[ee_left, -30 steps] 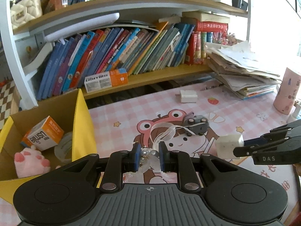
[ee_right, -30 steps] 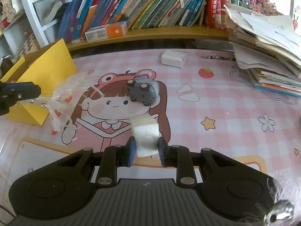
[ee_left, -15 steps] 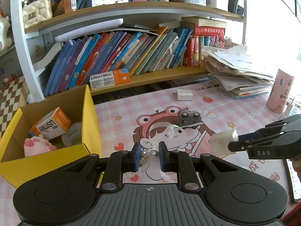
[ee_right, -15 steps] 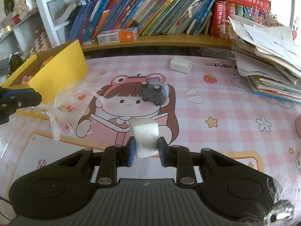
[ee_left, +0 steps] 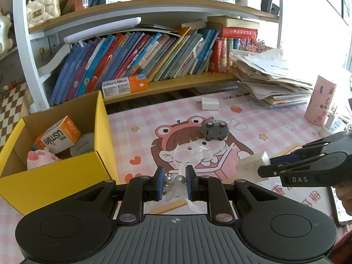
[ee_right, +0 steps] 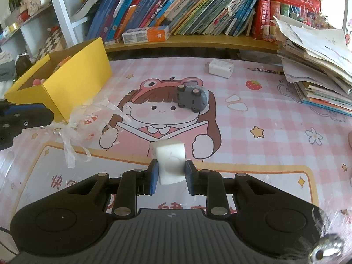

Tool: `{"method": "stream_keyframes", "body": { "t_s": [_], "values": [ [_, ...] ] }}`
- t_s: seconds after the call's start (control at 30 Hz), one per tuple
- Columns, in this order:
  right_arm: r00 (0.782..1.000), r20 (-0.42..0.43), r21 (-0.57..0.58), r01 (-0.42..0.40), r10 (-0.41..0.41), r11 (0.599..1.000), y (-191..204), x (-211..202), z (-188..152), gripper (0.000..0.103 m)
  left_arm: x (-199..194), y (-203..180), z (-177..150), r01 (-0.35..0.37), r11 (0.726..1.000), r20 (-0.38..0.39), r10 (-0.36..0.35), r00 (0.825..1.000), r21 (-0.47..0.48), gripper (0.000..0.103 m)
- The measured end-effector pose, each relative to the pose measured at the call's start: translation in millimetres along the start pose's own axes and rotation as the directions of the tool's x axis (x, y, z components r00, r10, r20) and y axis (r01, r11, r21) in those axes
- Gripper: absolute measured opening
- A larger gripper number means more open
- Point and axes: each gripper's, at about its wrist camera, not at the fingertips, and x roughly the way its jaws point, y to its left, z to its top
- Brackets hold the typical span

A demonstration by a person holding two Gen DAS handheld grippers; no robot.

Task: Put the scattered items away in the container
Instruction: 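Carry the hair clip and white block with both tools over the yellow box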

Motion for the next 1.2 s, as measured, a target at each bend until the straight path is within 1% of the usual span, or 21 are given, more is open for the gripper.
{"method": "stream_keyframes", "body": {
  "t_s": [0.37, 0.8, 1.2],
  "values": [
    [0.997, 0.025, 0.027, 0.068, -0.069, 0.997, 19, -13, -6, 0.024, -7, 11, -4, 0.082, 0.996, 0.035, -0.083, 0.996, 0.034, 0.019],
    [0.989, 0.036, 0.062, 0.144, -0.146, 0.988, 74, -25, -13, 0.023, -27, 52, -15, 0.167, 0.984, 0.056, -0.171, 0.984, 0.068, 0.019],
    [0.982, 0.056, 0.076, 0.178, -0.183, 0.981, 125, -31, -18, 0.023, -50, 87, -26, 0.227, 0.969, 0.083, -0.235, 0.969, 0.095, 0.019]
  ]
}}
